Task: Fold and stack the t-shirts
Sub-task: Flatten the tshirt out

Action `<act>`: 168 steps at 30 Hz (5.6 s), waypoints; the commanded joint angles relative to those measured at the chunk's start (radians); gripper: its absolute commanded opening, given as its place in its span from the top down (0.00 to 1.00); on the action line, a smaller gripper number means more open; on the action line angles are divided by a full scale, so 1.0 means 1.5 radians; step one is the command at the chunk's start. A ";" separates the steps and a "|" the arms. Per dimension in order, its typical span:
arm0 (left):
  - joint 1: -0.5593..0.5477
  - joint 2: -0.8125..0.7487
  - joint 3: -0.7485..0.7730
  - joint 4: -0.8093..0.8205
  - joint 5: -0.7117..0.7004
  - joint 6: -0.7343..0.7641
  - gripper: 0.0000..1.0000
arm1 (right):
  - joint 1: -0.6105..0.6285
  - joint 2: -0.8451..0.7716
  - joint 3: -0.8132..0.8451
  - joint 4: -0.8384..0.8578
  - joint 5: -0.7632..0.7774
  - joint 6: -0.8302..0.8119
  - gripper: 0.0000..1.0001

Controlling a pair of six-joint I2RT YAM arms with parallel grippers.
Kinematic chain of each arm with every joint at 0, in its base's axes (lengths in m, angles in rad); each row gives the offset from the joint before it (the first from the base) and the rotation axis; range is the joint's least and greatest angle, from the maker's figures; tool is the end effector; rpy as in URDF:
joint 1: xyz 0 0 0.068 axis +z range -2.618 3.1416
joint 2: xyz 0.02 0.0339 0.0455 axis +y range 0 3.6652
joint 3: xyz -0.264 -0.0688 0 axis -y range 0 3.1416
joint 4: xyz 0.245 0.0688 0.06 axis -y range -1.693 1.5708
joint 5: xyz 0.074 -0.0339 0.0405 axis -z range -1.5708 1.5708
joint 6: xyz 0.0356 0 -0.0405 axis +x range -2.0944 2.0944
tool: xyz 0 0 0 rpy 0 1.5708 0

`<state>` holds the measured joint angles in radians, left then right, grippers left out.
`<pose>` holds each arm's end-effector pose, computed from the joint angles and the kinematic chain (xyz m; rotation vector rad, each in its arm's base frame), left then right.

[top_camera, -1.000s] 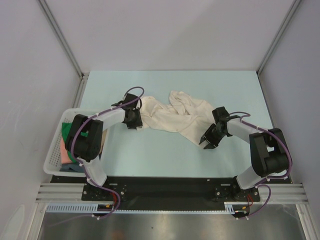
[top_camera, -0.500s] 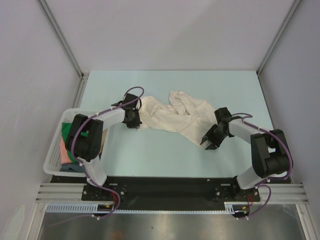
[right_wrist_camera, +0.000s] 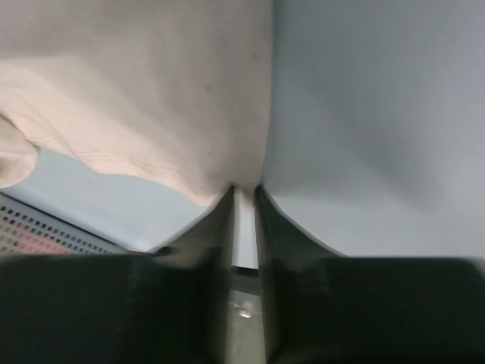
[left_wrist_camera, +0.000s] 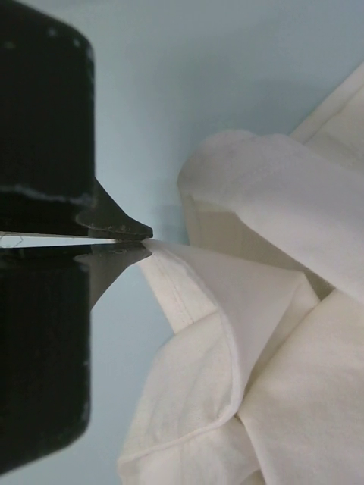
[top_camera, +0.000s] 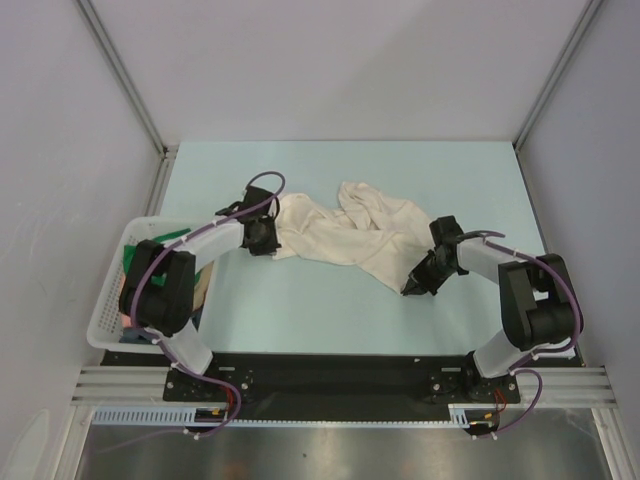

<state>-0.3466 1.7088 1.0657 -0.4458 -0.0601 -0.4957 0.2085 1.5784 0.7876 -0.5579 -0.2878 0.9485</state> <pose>0.3197 -0.1132 0.1790 -0.2186 2.6622 -0.1950 0.2530 0.0639 0.1400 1.0615 2.8735 0.5583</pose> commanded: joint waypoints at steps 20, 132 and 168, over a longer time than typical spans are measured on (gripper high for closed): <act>-0.004 -0.338 0.099 -0.276 -0.152 0.013 1.00 | -0.216 -0.229 0.146 -0.182 0.333 -0.232 1.00; -0.087 -0.468 0.185 0.150 -0.038 0.363 1.00 | -0.232 -0.416 0.407 0.483 0.067 -0.302 1.00; 0.075 0.429 0.677 0.014 -0.121 0.312 1.00 | -0.238 0.457 0.767 0.379 -0.053 -0.350 1.00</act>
<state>-0.2375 2.3383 2.0319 -0.4053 -0.2108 -0.0437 -0.1520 2.2452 1.8729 0.0219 -0.3519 0.4152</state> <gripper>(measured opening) 0.010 0.009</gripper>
